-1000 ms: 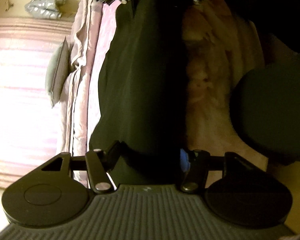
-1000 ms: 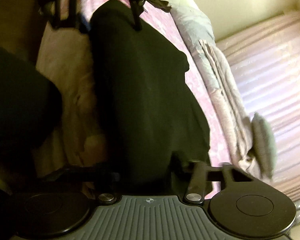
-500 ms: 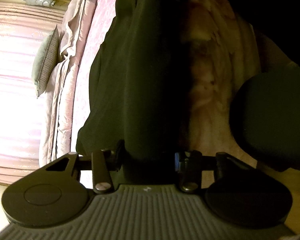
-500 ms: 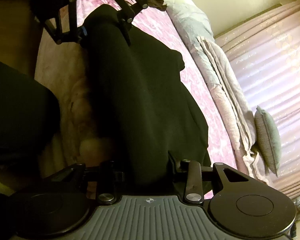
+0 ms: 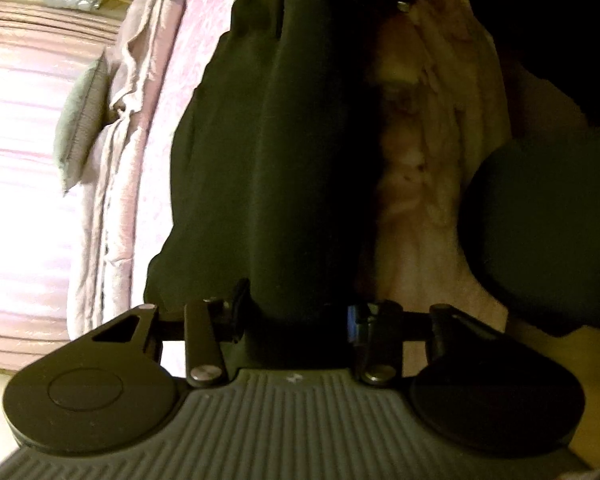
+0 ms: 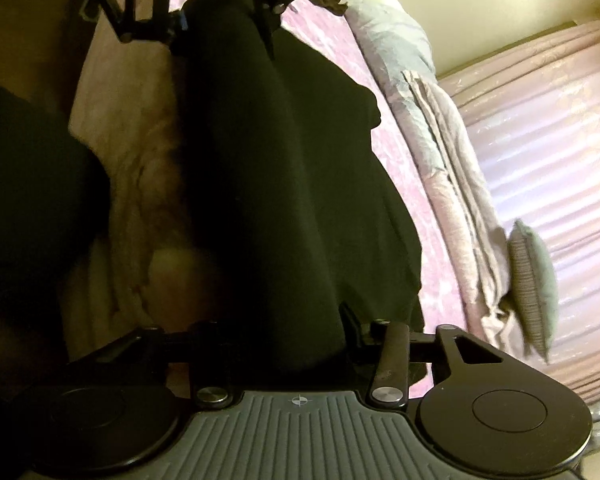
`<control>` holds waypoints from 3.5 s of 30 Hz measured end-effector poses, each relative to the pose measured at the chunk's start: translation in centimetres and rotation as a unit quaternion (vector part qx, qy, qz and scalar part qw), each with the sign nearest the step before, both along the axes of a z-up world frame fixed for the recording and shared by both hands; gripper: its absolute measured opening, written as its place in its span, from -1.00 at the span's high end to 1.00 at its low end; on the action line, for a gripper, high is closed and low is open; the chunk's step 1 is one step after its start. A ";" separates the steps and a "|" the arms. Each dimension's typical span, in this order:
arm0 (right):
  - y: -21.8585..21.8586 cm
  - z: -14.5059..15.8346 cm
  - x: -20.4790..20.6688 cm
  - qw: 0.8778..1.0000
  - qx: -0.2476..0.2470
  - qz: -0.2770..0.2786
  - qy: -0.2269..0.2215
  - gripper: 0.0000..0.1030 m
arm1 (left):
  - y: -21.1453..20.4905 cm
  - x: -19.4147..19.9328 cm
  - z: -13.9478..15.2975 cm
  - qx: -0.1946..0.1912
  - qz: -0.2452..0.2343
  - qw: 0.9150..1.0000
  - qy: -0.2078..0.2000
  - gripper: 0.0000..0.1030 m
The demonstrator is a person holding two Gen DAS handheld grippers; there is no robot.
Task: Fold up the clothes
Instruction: 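Lift the folded jacket with both grippers and carry it toward the clothes stack, then lower the jacket onto the striped garment atop the stack with both grippers, then open both grippers, release the jacket and pull both grippers back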
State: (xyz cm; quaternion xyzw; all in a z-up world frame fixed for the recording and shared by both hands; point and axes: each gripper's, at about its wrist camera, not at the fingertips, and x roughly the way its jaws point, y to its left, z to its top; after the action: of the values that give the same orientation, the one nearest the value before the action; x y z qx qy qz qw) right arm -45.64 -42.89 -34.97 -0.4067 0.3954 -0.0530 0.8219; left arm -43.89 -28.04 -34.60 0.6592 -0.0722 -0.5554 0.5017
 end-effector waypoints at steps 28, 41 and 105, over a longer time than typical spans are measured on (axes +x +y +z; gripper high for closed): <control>-12.6 36.3 -5.4 0.965 0.098 -0.215 0.110 0.55 | -20.9 0.0 34.3 0.060 -0.223 0.960 0.157 0.37; -39.5 50.7 -20.1 0.938 -0.118 -0.325 -0.044 0.54 | -51.9 -12.9 47.6 -0.163 -0.308 0.934 0.080 0.37; -56.5 28.1 -34.5 0.950 -0.066 -0.304 -0.017 0.51 | -70.4 -23.8 21.8 -0.150 -0.279 0.948 0.031 0.39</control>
State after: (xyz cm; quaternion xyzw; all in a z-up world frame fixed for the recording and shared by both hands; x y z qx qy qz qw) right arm -80.12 -99.40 -6.88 -0.3194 0.4824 -0.3334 0.7443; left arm -67.66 -98.44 -12.77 0.5121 -0.3203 -0.6760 0.4221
